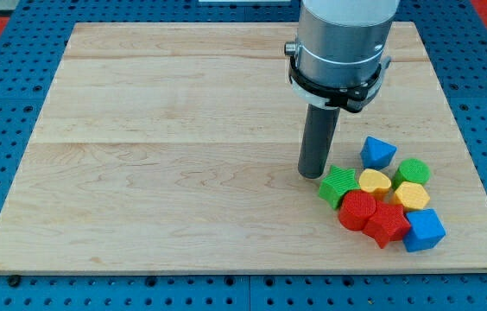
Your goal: Push the red blocks to left
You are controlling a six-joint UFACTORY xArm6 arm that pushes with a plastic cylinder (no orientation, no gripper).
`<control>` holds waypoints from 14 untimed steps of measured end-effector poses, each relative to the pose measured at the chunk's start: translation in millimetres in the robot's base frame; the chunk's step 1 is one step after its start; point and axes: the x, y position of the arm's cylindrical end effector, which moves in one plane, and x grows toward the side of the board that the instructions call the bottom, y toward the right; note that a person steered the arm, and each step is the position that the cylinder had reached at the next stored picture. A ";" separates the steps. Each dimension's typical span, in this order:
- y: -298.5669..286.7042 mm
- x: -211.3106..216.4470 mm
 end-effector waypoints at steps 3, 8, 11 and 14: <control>46.3 -127.0; 264.3 11.4; 159.1 112.9; 6.1 42.8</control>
